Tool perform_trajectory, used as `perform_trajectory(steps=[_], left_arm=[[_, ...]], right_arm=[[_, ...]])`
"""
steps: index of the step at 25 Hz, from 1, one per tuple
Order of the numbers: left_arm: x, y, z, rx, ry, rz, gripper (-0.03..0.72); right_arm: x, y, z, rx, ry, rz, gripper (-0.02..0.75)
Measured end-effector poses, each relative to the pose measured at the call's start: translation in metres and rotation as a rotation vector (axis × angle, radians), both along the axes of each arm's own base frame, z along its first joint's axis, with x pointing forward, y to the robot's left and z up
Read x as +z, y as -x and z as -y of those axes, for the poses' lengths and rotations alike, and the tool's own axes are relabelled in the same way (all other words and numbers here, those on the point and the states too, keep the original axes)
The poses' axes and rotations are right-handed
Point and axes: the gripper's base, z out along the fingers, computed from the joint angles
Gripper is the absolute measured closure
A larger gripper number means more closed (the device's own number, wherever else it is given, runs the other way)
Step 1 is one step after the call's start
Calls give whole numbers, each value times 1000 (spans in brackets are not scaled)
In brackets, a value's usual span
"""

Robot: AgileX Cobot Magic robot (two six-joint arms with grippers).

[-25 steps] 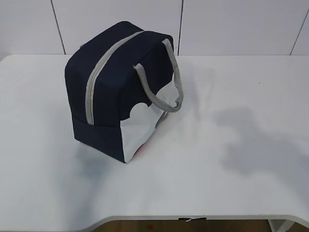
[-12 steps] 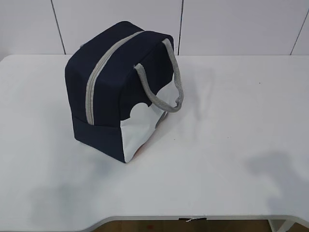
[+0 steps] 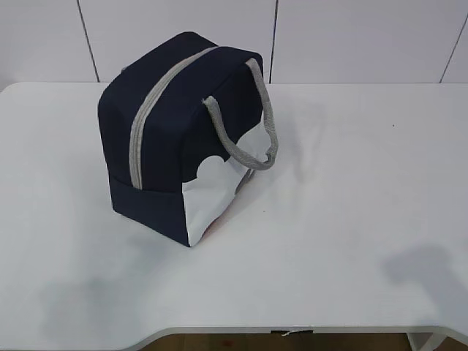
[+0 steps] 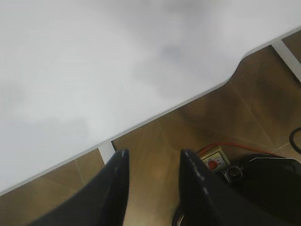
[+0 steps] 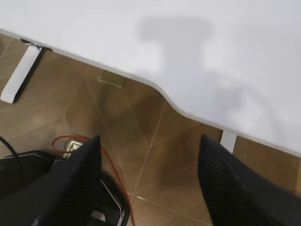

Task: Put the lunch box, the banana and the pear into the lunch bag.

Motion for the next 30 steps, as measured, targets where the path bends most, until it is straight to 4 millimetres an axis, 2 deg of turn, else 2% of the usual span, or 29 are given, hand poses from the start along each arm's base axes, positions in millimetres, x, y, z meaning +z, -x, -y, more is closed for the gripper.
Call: perform_trajectory(steps=[15, 19, 30], left_arm=[[1, -1, 0, 0, 4, 10, 412], [2, 6, -3, 9, 23, 57, 423], [5, 27, -14, 305, 52, 210, 447]], right_arm=[[-1, -2, 0, -1, -4, 15, 226], [0, 2, 1, -8, -10, 44, 226], [4, 30, 7, -210, -27, 246, 226]])
